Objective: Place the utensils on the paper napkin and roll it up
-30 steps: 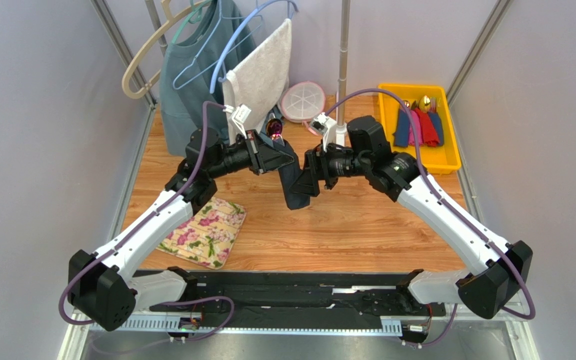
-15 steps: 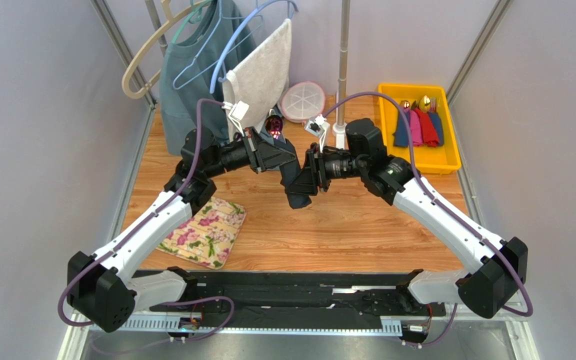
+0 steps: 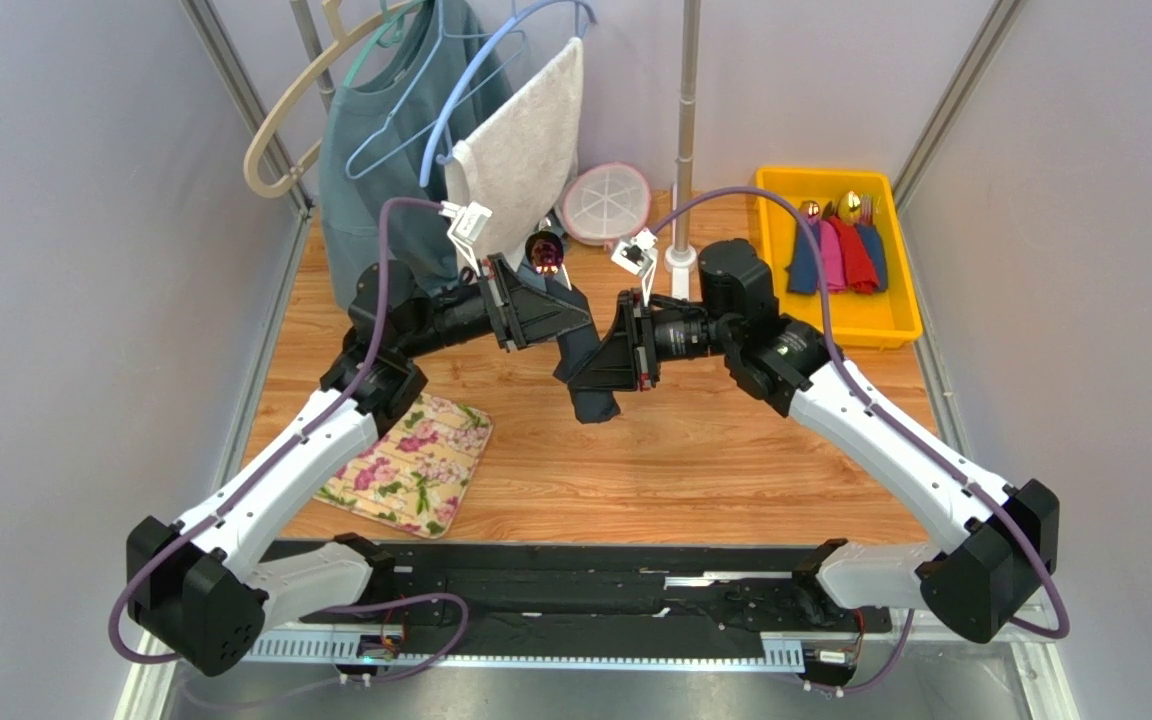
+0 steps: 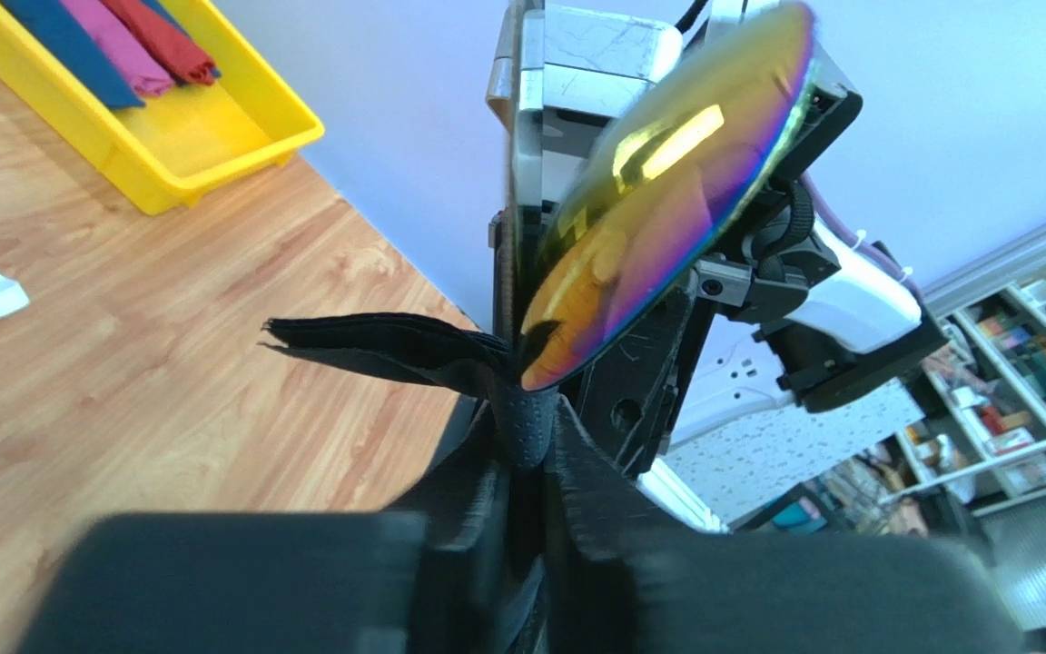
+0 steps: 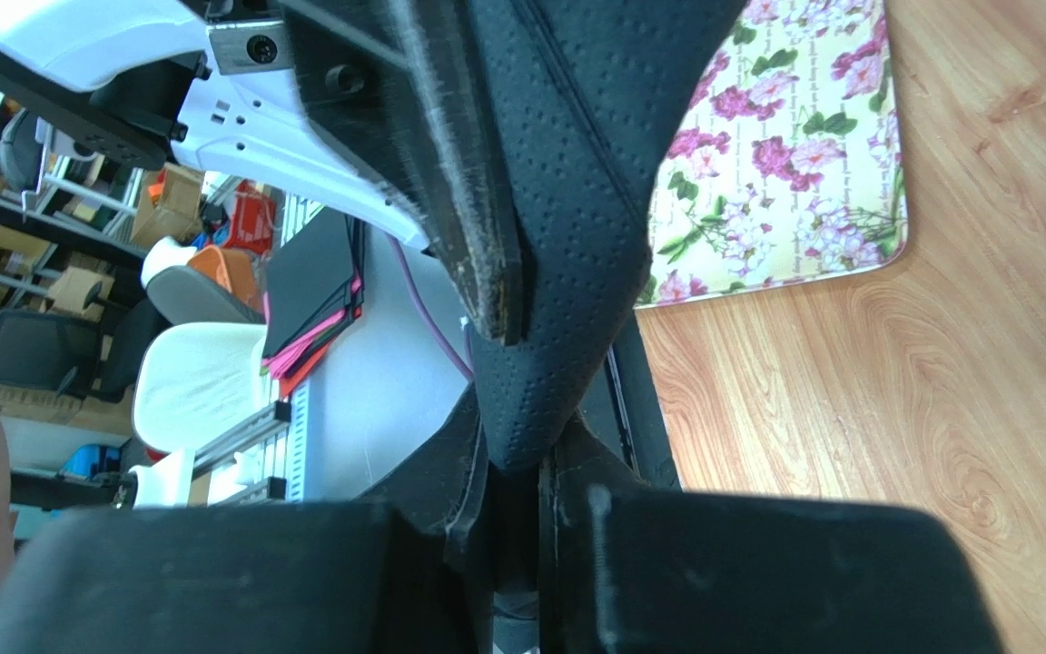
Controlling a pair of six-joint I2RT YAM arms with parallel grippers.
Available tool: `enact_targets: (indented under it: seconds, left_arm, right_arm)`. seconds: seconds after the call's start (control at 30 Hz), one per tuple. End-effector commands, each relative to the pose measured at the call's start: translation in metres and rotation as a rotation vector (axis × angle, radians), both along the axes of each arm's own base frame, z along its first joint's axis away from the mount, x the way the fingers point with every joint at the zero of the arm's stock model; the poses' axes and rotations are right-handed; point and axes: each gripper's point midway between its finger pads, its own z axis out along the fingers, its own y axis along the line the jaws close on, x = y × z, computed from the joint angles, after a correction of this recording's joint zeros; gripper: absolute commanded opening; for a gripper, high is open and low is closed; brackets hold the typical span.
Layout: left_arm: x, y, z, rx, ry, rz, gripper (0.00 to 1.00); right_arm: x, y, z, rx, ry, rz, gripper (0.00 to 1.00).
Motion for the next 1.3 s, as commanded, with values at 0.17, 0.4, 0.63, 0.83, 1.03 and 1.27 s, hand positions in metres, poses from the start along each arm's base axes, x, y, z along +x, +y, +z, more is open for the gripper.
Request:
enact_targets:
  seconds: [0.17, 0.4, 0.63, 0.83, 1.03, 1.27]
  left_arm:
    - [0.008, 0.024, -0.009, 0.023, -0.041, 0.09, 0.6]
    - [-0.012, 0.019, 0.002, -0.031, -0.064, -0.048, 0.76]
    - [-0.025, 0.009, 0.007, -0.054, -0.073, -0.097, 0.83]
    - [-0.025, 0.004, 0.004, -0.059, -0.045, -0.092, 0.86]
    - [-0.022, 0.003, 0.009, -0.074, -0.022, -0.075, 0.68]
    - [-0.019, 0.004, 0.015, -0.089, -0.003, -0.048, 0.33]
  right_arm:
    - [0.007, -0.01, 0.051, 0.082, -0.109, -0.086, 0.0]
    - [0.007, -0.01, 0.057, 0.108, -0.081, -0.094, 0.0]
    - [0.007, -0.006, 0.068, 0.149, -0.07, -0.083, 0.0]
    - [0.006, -0.004, 0.078, 0.188, -0.068, -0.068, 0.0]
    - [0.006, -0.003, 0.074, 0.185, -0.069, -0.068, 0.0]
    - [0.006, -0.005, 0.066, 0.163, -0.097, -0.077, 0.0]
